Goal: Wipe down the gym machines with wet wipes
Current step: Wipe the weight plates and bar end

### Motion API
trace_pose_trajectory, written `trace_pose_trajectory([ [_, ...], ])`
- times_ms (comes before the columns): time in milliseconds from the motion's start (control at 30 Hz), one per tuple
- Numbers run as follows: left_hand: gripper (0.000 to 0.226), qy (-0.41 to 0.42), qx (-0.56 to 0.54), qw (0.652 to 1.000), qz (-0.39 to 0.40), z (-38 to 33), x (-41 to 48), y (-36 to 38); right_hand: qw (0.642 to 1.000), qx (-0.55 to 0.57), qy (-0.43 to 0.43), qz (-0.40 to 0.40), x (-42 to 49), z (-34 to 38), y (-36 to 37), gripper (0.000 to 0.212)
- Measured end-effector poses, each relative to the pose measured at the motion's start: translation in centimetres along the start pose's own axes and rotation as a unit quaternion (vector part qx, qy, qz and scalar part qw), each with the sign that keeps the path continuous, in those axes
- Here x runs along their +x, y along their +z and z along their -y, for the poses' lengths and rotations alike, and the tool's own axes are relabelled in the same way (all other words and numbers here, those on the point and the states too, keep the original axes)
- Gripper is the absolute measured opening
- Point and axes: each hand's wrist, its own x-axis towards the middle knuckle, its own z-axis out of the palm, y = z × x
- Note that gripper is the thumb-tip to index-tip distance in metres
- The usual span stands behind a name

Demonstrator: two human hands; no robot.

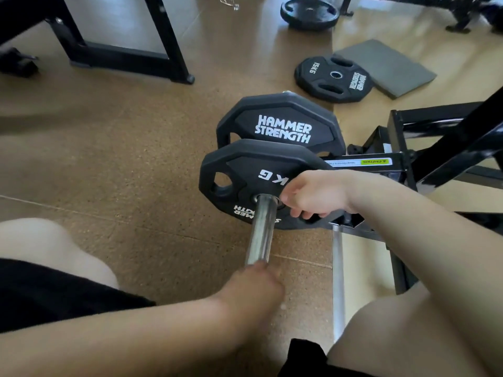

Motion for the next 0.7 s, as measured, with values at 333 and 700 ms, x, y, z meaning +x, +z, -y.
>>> trace_pose_trajectory([
  [333, 0.014, -0.130, -0.216, 0.924, -0.286, 8.1, 3.6, -1.3, 1.000, -0.001, -0.012, 0.001, 0.7, 0.8, 0.5, 0.022],
  [700, 0.014, -0.300, -0.358, 0.872, -0.147, 3.9, -1.9, 1.9, 0.998, -0.050, -0.018, 0.039, 2.4, 2.0, 2.2, 0.035],
])
